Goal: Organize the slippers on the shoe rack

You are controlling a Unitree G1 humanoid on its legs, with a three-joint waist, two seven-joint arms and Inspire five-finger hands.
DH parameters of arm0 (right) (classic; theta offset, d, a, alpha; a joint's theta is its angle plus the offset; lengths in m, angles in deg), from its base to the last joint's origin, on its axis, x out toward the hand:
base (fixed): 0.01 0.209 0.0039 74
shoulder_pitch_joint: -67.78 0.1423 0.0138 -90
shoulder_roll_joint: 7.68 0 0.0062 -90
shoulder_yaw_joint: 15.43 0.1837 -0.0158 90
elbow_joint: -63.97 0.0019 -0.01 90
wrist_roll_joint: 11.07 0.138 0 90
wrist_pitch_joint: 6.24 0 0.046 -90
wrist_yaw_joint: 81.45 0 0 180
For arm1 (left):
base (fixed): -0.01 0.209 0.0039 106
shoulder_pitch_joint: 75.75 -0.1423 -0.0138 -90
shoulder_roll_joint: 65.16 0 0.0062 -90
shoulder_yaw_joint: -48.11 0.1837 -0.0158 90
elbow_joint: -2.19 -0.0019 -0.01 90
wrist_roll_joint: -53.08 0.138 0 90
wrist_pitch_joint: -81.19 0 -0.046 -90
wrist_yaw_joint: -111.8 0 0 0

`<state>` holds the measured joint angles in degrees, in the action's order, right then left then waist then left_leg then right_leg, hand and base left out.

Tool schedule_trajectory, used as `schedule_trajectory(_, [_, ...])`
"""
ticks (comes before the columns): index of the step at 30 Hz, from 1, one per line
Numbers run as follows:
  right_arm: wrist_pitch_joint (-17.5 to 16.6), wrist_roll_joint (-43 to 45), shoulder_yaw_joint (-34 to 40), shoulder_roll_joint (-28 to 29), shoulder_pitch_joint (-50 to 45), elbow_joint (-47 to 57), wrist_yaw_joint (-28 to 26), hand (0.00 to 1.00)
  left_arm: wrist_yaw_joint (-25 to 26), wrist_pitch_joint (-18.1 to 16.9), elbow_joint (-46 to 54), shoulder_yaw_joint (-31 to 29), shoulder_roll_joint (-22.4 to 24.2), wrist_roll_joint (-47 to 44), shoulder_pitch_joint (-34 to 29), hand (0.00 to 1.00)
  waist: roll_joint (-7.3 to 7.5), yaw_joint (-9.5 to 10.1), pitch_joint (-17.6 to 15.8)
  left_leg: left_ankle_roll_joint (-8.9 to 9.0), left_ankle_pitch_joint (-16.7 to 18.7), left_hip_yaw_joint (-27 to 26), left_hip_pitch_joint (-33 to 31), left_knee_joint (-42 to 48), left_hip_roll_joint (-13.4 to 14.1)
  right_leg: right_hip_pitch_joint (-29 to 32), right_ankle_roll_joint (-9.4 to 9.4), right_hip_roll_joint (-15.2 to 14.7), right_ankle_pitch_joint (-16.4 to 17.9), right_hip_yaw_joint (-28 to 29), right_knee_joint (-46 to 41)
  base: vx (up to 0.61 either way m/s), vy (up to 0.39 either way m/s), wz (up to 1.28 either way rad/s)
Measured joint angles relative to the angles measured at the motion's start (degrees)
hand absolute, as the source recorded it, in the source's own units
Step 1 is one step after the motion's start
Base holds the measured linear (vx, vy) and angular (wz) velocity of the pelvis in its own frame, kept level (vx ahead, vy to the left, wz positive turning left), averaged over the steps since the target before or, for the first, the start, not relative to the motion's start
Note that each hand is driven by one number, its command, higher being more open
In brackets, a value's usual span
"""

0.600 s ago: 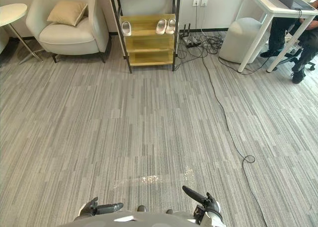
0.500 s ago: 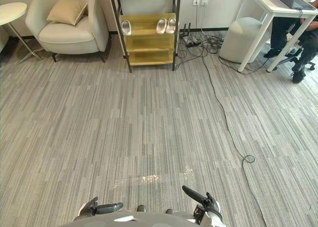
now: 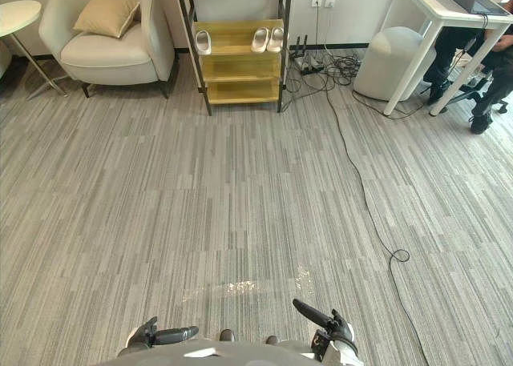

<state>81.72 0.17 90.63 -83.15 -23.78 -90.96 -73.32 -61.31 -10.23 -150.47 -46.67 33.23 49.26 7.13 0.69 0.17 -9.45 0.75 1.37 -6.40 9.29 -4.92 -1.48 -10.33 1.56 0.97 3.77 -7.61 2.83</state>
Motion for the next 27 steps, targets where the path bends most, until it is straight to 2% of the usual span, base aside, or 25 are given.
schedule_trajectory(12, [0.00,-2.26,-2.73,-0.10,0.86,0.13,0.09,1.00,-0.03,0.02,-0.03,1.67,-0.81,1.28,0.87,1.00,0.44,-0.04,-0.66,0.09,0.06,0.10,-1.83,0.04,0.05,1.44,-0.01,0.07,0.01,-0.21,0.39,0.00,0.000,0.00])
schedule_trajectory(15, [0.00,-2.24,-2.82,-0.04,0.95,0.50,0.18,1.00,0.00,0.04,-0.03,1.64,-0.98,1.28,1.21,1.00,0.64,-0.03,-1.31,1.17,1.02,-0.08,-2.69,1.55,0.08,1.69,-0.15,-0.07,0.10,-0.19,0.24,0.00,-0.001,-0.01])
schedule_trajectory(19, [-0.55,-2.17,-3.70,-0.34,0.91,1.08,0.13,1.00,0.01,-0.08,0.60,1.14,-0.80,1.20,2.04,1.00,0.18,0.07,-2.16,2.15,7.90,-1.56,-7.76,14.72,1.27,1.62,-1.49,-0.13,1.74,0.08,-1.55,0.01,0.005,-0.08])
schedule_trajectory(20, [-0.71,-2.15,-3.78,-0.39,0.83,1.77,0.12,1.00,-0.01,-1.02,2.36,0.80,-0.73,1.14,2.39,1.00,-0.06,0.27,-3.02,4.38,10.68,-4.36,-13.81,30.08,3.34,1.14,-2.17,-0.20,3.25,0.49,-2.81,-0.01,0.007,-0.07])
schedule_trajectory(21, [-0.70,-2.15,-3.76,-0.41,0.77,1.84,0.11,1.00,-0.03,-1.09,2.83,0.44,-0.62,1.14,2.39,1.00,-0.10,0.33,-3.05,4.29,10.72,-4.89,-15.08,33.01,3.82,1.11,-2.33,-0.20,3.54,0.67,-3.06,0.04,-0.003,-0.19])
schedule_trajectory(22, [-0.68,-2.15,-3.77,-0.80,0.66,2.30,0.11,1.00,-0.12,-1.45,4.26,-1.48,0.37,1.11,2.44,1.00,-1.03,1.09,-3.59,4.02,10.11,-6.26,-19.07,43.28,6.14,0.29,-2.54,0.20,4.34,1.56,-4.25,0.12,0.008,-0.33])
schedule_trajectory(23, [-0.63,-2.04,-3.82,-1.04,0.39,2.85,0.47,1.00,-0.18,-1.85,5.17,-3.30,1.17,1.01,2.28,1.00,-1.64,1.56,-4.22,3.09,11.77,-6.87,-22.32,51.44,8.12,-1.19,-3.27,0.40,5.47,2.69,-4.79,0.15,0.022,-0.38])
schedule_trajectory(25, [-0.63,-2.04,-3.90,-1.37,0.34,3.05,0.89,1.00,-0.18,-1.90,5.65,-3.94,1.57,0.72,2.37,1.00,-2.10,1.62,-4.47,2.59,13.11,-6.64,-24.28,54.25,8.54,-1.95,-3.63,0.10,6.57,3.27,-5.41,0.21,0.077,-0.22])
schedule_trajectory(26, [-0.60,-2.04,-3.90,-1.70,0.45,3.02,0.95,1.00,-0.43,-2.16,6.29,-3.93,1.78,-0.14,2.57,1.00,-2.27,1.75,-4.58,2.65,13.69,-6.16,-27.55,53.83,8.44,-2.45,-3.49,-0.87,7.57,3.78,-5.80,0.33,0.148,-0.32])
schedule_trajectory(27, [-0.56,-2.04,-3.90,-1.76,0.66,2.81,1.00,1.00,-1.05,-2.33,6.31,-3.93,1.68,-0.70,3.35,1.00,-1.97,2.68,-4.76,2.77,13.65,-5.59,-30.33,48.64,7.28,-2.81,-2.47,-2.69,8.56,4.80,-5.85,0.32,0.153,-0.40])
